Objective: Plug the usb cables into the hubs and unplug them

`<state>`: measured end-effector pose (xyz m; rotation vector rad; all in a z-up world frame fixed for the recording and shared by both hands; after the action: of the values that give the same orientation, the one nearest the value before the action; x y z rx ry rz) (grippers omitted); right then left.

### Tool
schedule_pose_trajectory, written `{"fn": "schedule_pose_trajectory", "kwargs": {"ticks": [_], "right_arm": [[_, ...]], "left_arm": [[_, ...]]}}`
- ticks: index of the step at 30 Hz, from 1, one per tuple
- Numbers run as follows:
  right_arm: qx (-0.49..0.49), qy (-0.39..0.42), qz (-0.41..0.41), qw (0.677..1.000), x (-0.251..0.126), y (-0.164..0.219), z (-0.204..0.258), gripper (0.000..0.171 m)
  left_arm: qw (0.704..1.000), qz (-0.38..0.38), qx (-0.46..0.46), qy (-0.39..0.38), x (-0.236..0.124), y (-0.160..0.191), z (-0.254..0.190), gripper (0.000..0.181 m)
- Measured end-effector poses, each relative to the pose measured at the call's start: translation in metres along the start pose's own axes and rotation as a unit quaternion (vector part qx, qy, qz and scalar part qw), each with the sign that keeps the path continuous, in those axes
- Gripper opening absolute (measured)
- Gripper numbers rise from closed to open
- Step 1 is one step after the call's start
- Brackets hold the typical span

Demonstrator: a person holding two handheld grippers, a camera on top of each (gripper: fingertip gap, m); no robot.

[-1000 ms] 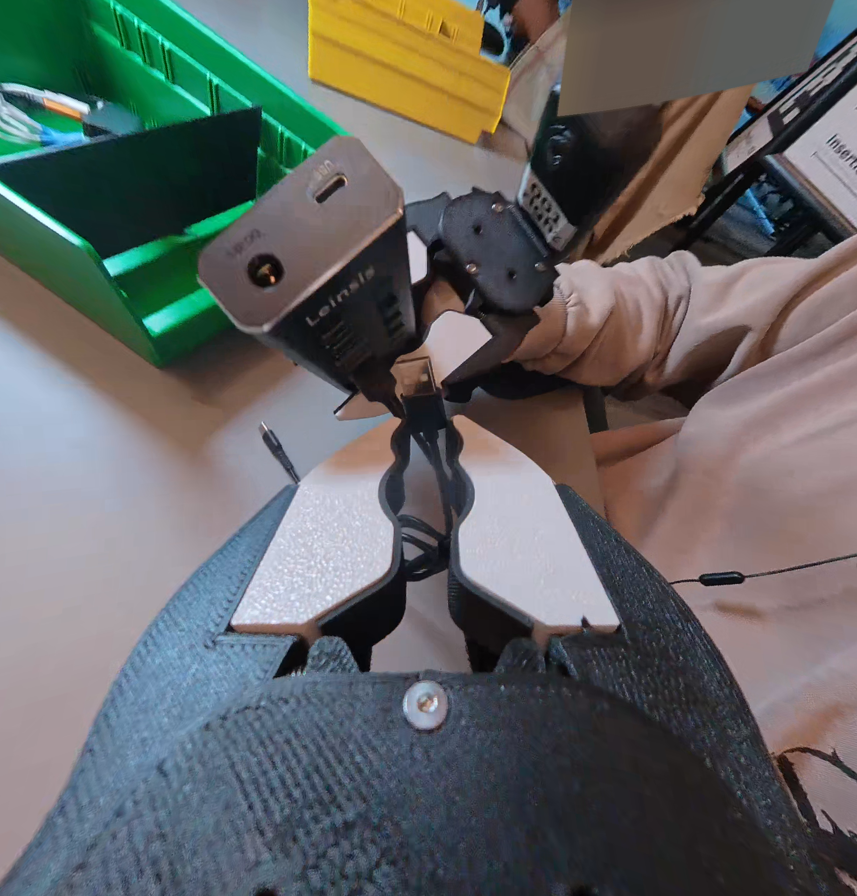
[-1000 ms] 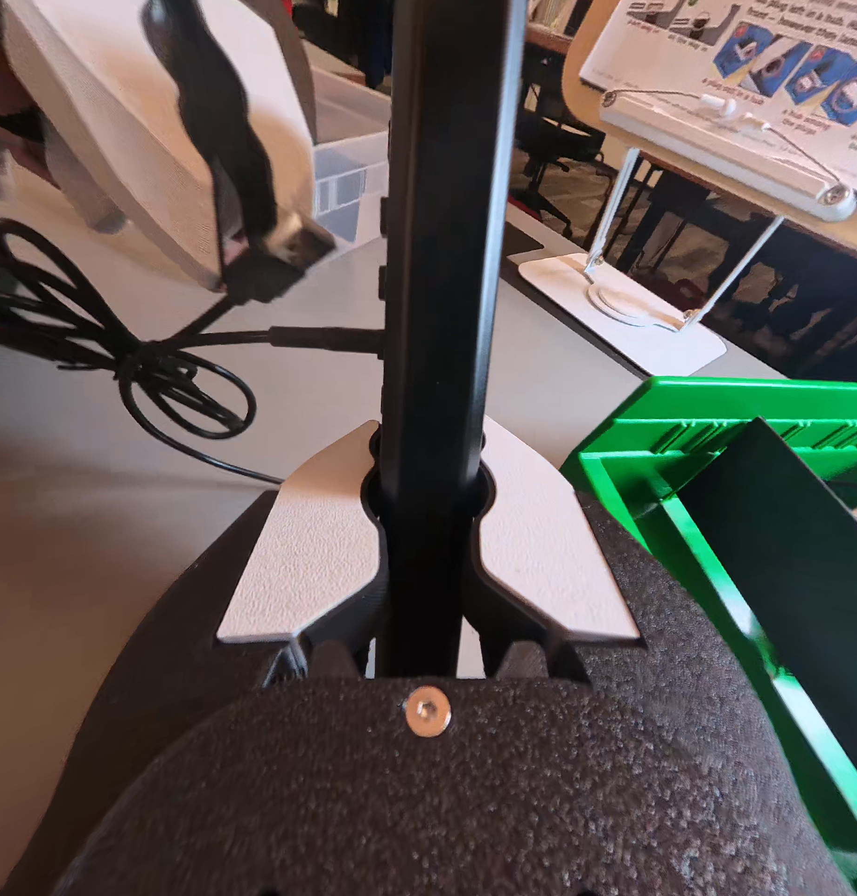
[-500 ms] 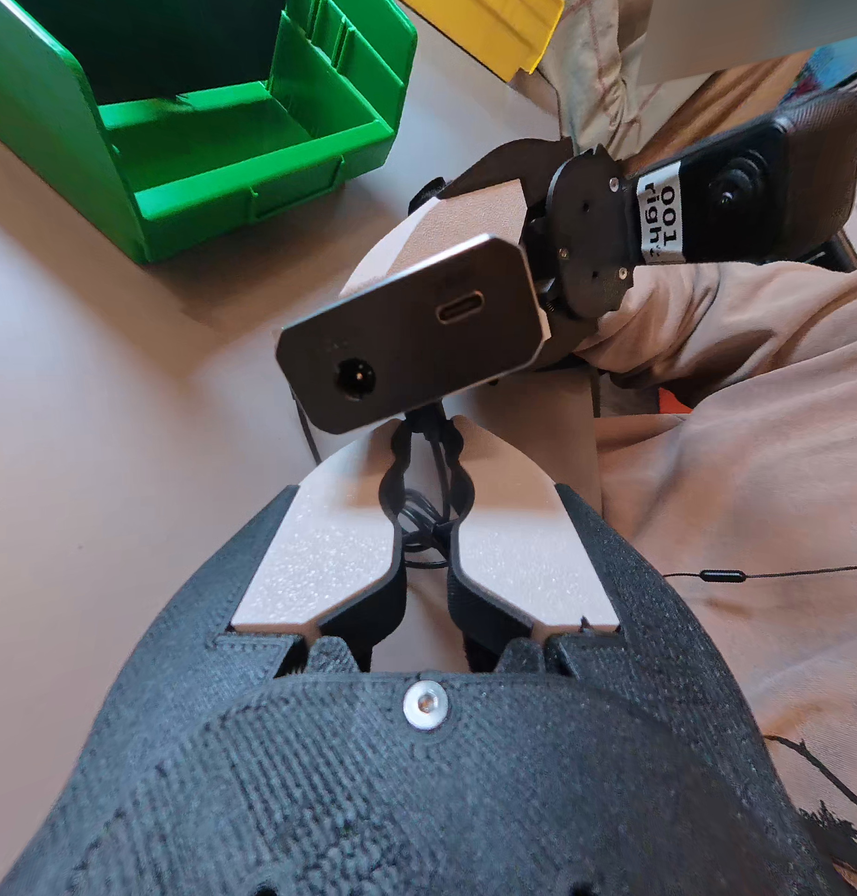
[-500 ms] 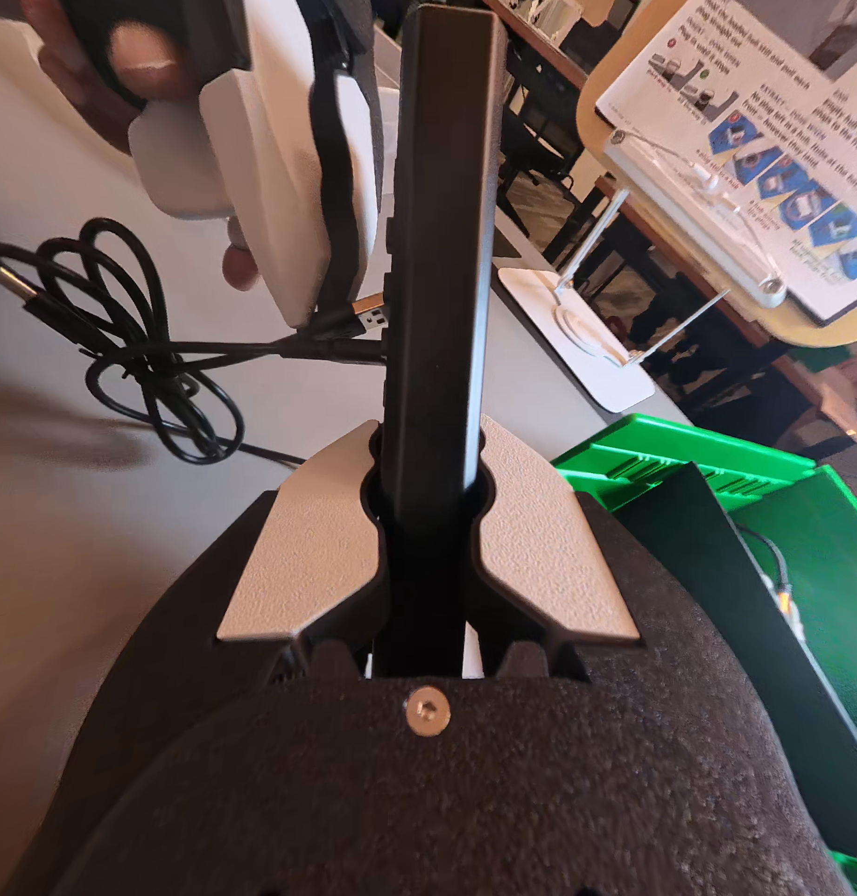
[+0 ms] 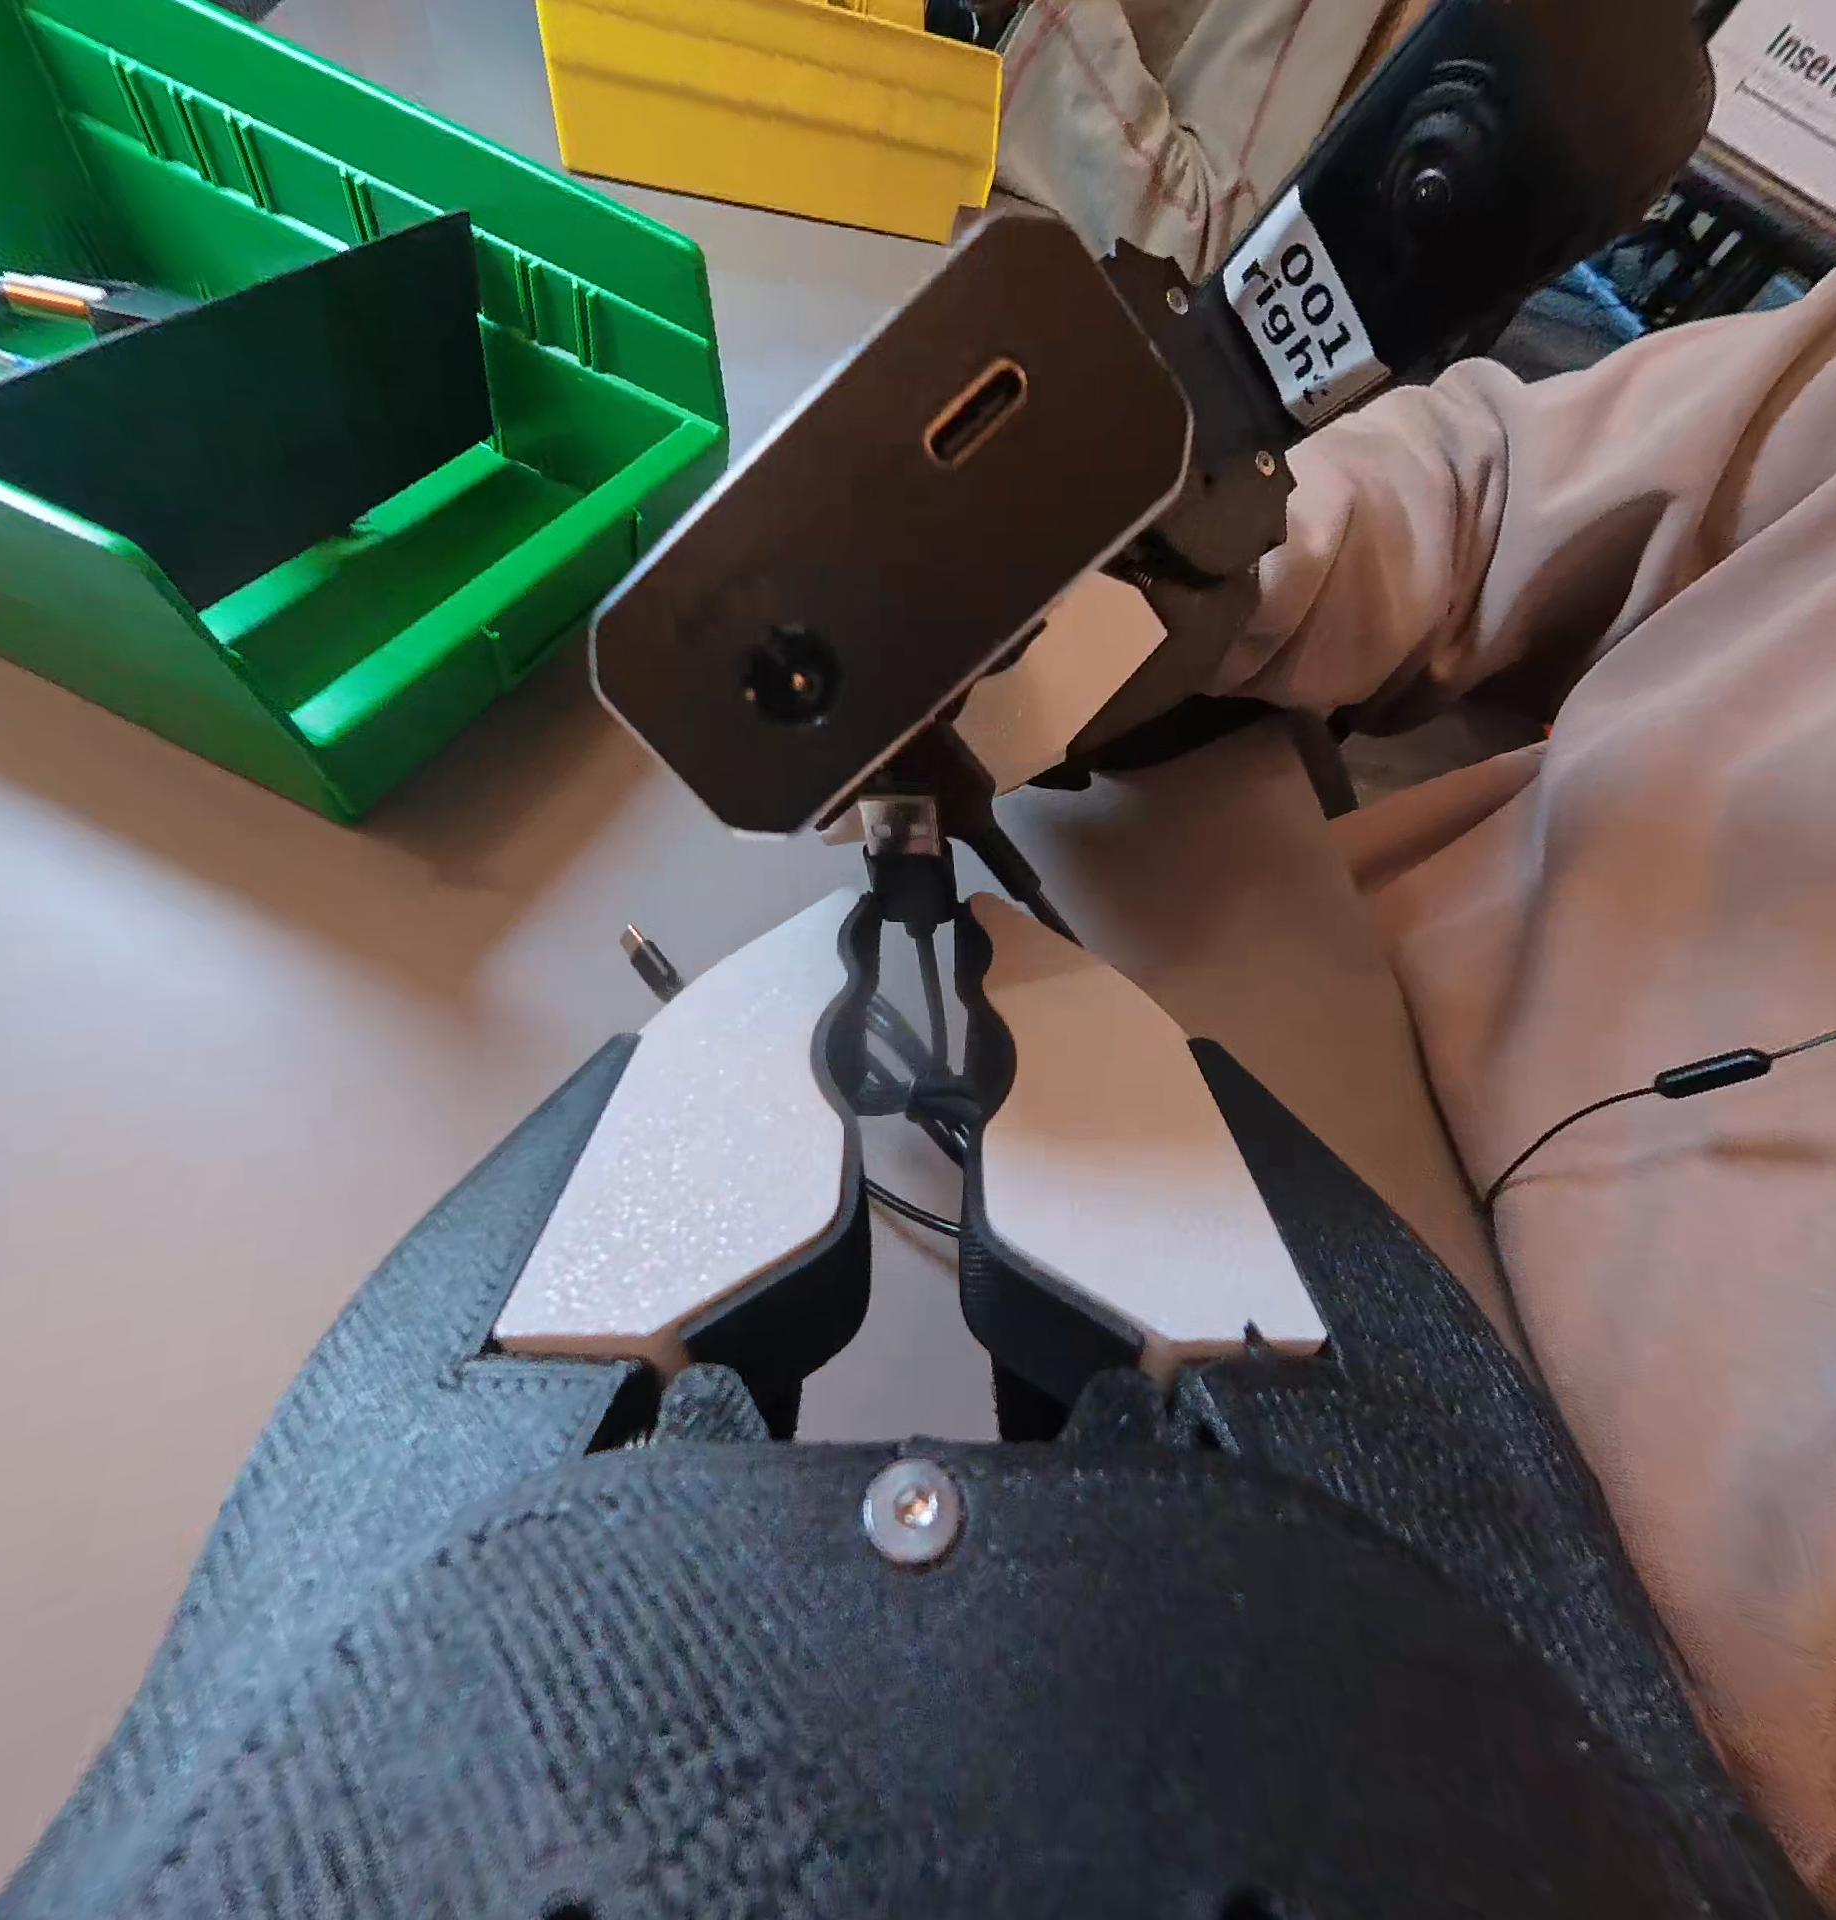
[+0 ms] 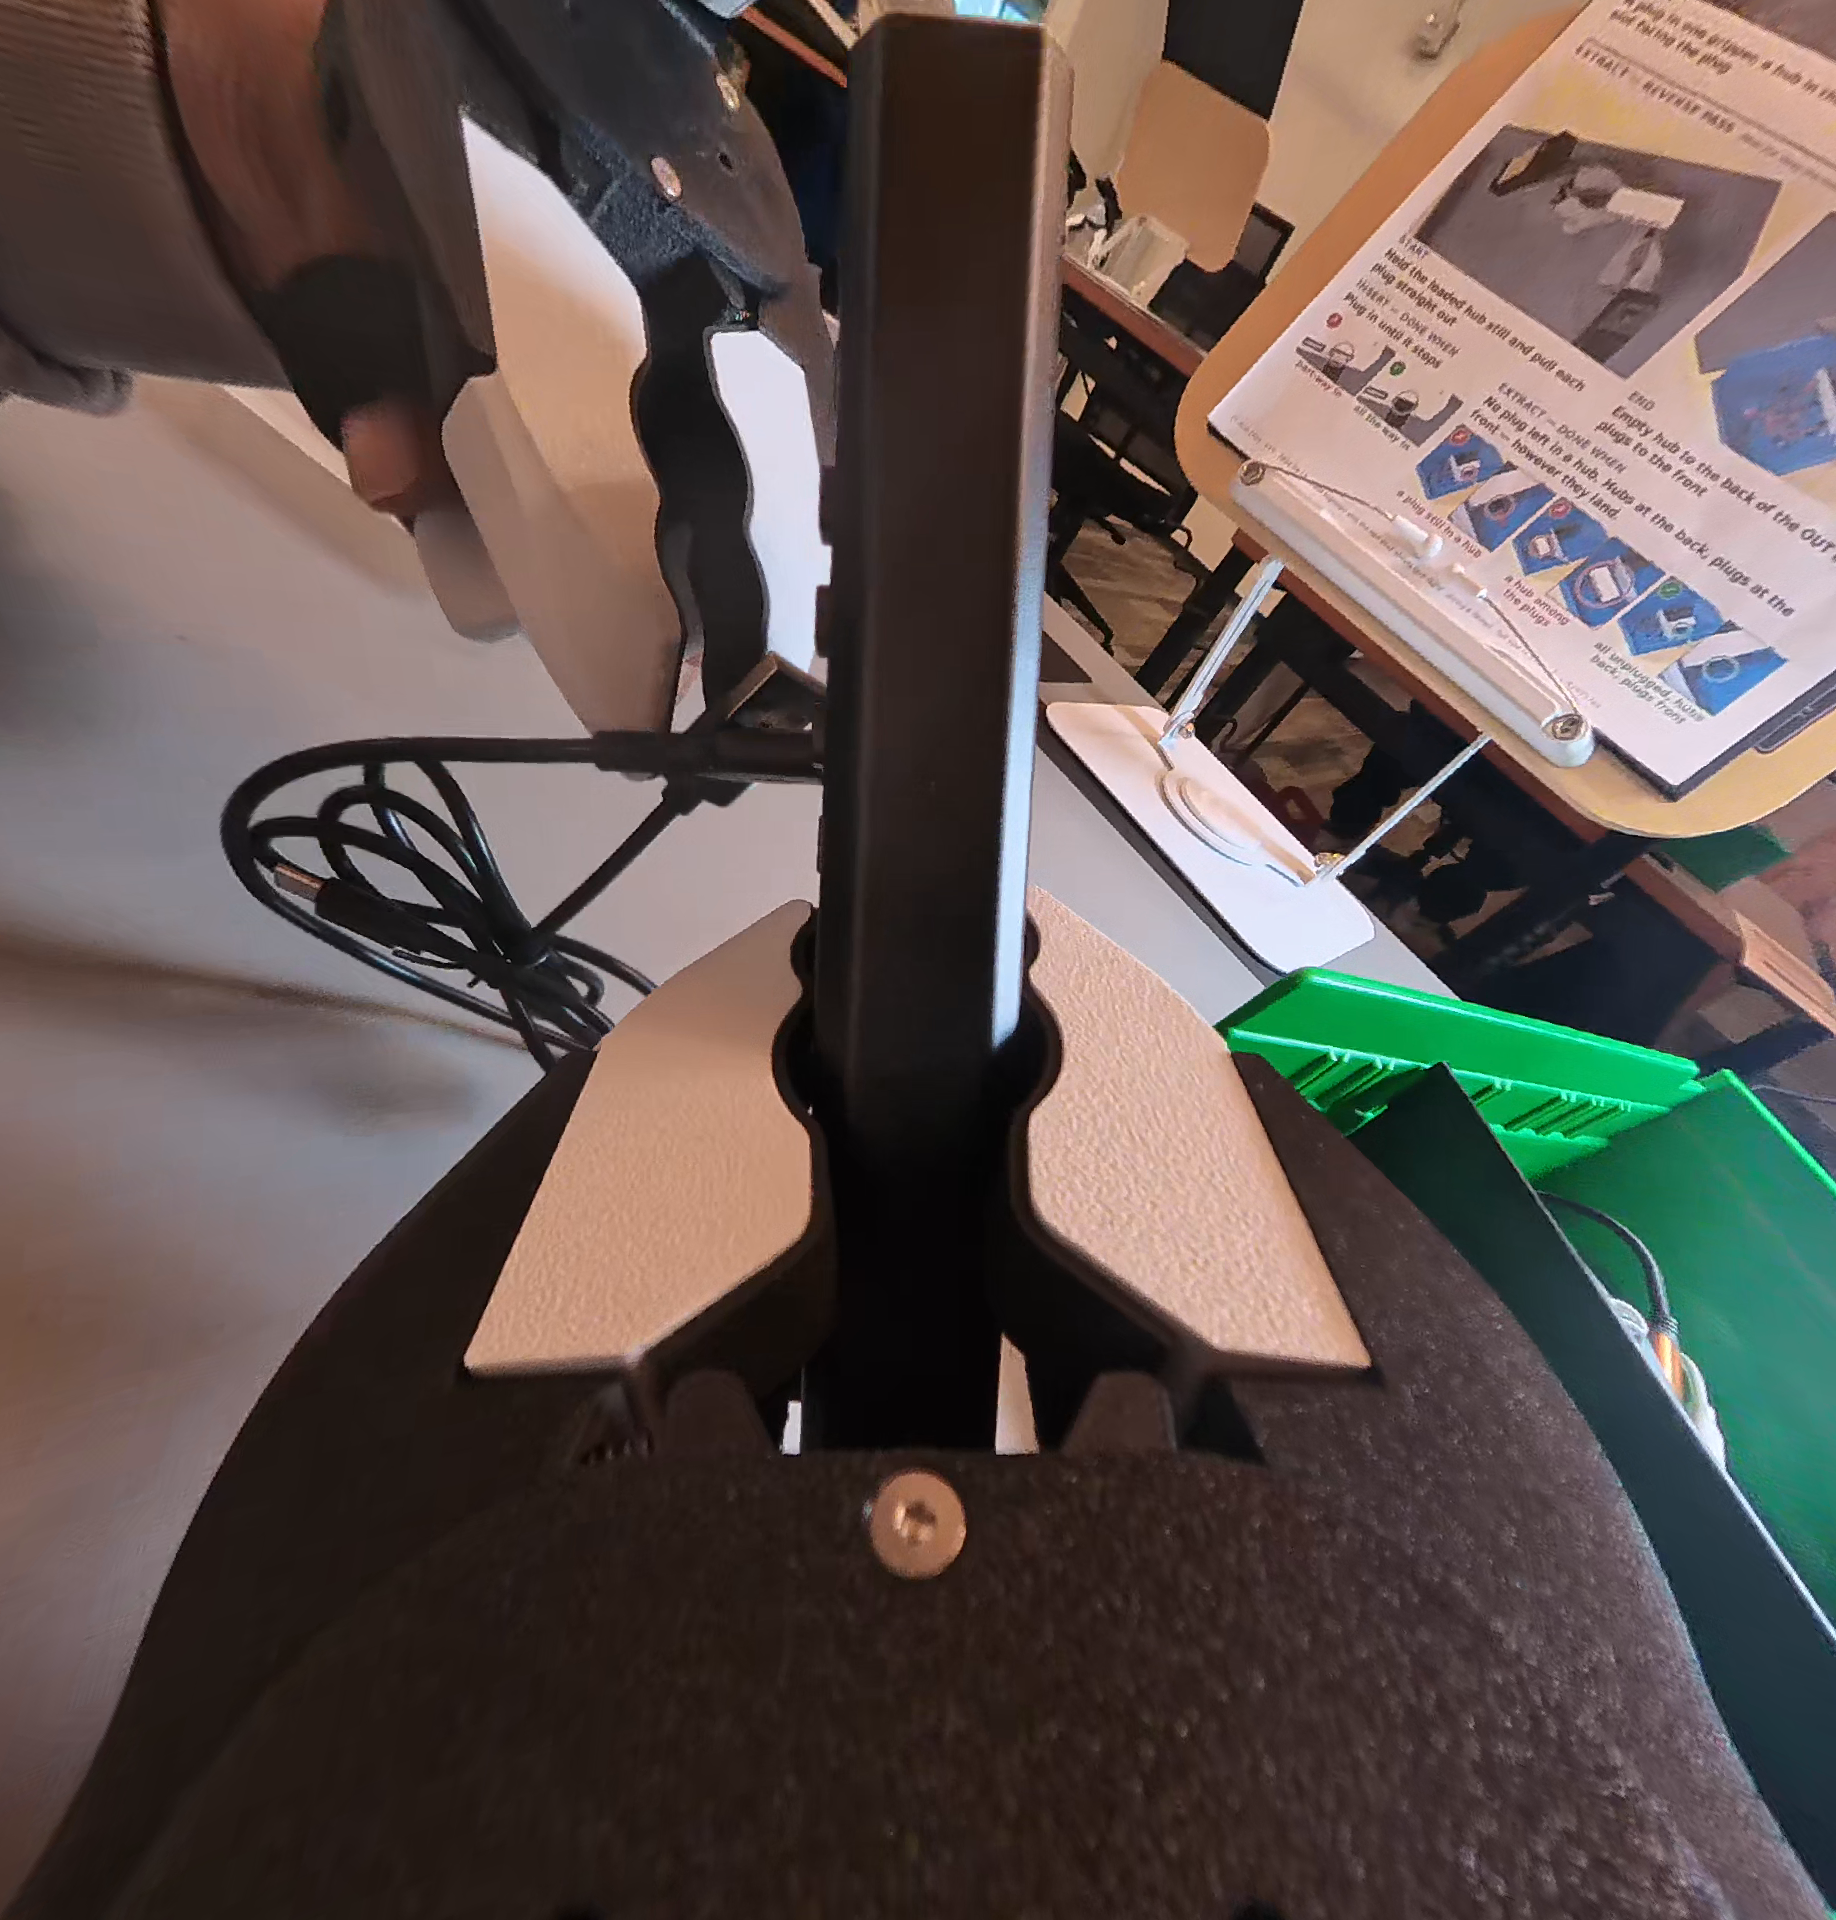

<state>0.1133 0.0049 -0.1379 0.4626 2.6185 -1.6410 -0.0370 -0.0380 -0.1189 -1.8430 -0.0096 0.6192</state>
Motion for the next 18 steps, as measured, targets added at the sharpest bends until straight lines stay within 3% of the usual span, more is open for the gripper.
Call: {"fn": "schedule_pose_trajectory", "kwargs": {"ticks": [8, 18], "right_arm": [[-0.002, 0.003, 0.0, 1.0, -0.0013, -0.0003, -0.0017, 0.03], [-0.067, 0.005, 0.048, 0.997, 0.0041, 0.0068, 0.0038, 0.031]], "left_arm": [[1.0, 0.0, 0.017, -0.003, 0.0013, -0.0025, -0.0038, 0.014], [0.994, 0.039, -0.1, 0.024, 0.0048, 0.0054, 0.0028, 0.014]]}}
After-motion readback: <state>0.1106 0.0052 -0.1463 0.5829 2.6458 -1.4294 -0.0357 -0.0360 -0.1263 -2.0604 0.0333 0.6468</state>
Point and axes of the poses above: each gripper's, where its closed fingertips meet, x out along the fingers, y out of its underside, z = x × y across the jaws, the point moved 8 cm from there along -x, back along the fingers, and after that the axes turned 2 degrees about -z, right-handed, at the moved point
